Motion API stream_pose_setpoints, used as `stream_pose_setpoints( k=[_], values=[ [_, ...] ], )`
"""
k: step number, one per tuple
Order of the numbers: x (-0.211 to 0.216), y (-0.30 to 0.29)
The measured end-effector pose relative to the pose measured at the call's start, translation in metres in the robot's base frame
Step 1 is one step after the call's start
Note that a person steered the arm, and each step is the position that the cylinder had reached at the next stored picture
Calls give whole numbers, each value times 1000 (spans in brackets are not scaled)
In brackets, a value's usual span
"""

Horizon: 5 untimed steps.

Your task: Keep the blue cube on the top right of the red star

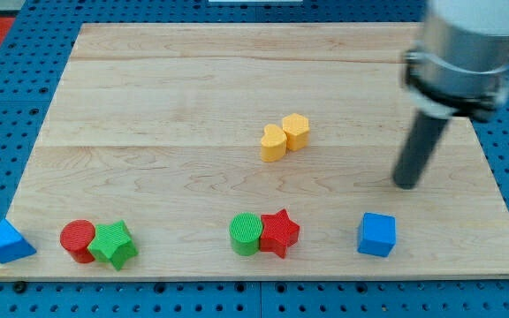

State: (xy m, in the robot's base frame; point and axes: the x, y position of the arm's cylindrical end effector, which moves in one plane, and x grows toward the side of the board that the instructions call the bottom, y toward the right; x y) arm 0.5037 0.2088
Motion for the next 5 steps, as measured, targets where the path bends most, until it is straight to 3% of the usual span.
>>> stream_pose_setpoints(
  k=[3,5],
  values=[
    [21,51],
    [72,51]
  ],
)
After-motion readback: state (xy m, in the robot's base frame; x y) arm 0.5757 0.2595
